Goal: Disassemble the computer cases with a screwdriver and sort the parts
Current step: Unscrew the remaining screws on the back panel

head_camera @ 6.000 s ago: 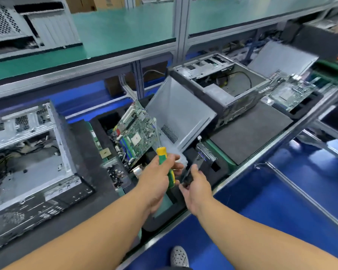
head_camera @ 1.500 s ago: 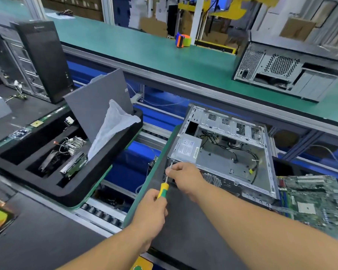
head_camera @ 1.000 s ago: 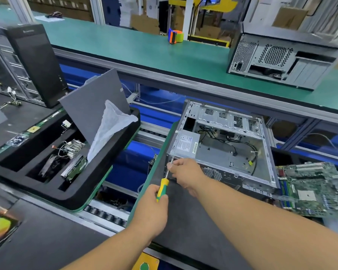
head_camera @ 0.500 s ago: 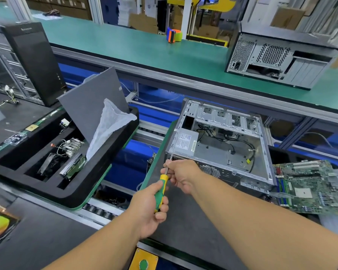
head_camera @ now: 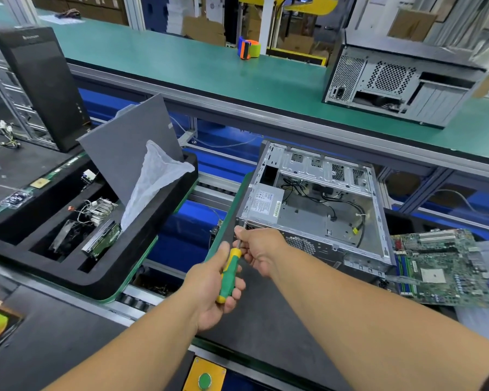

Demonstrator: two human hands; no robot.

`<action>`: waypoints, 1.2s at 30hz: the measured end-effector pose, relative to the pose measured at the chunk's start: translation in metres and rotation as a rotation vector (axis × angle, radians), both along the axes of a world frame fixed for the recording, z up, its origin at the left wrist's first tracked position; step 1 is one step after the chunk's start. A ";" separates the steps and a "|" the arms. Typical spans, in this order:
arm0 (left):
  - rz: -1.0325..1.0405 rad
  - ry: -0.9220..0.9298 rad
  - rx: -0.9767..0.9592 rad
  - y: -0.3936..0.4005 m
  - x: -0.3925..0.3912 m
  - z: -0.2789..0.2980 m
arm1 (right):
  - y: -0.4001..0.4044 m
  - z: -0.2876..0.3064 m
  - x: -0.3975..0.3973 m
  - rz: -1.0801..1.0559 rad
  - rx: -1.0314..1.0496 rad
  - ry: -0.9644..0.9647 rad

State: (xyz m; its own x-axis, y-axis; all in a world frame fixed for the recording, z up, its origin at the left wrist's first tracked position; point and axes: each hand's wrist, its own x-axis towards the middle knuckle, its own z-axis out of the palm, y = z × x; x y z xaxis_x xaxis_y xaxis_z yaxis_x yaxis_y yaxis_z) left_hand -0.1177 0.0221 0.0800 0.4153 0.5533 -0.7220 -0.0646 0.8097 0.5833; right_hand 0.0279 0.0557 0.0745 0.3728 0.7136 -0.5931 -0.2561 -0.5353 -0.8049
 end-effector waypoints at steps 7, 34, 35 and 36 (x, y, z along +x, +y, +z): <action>0.038 0.409 0.434 -0.009 0.005 -0.008 | -0.002 -0.003 -0.003 -0.001 -0.010 -0.012; 0.077 0.240 0.226 -0.010 0.000 -0.011 | -0.018 0.007 0.003 0.112 0.021 0.165; 0.079 0.229 0.216 -0.010 0.001 -0.011 | -0.018 0.006 0.003 0.097 0.022 0.158; 0.083 0.216 0.211 -0.010 0.001 -0.012 | -0.017 0.004 0.002 0.079 0.023 0.153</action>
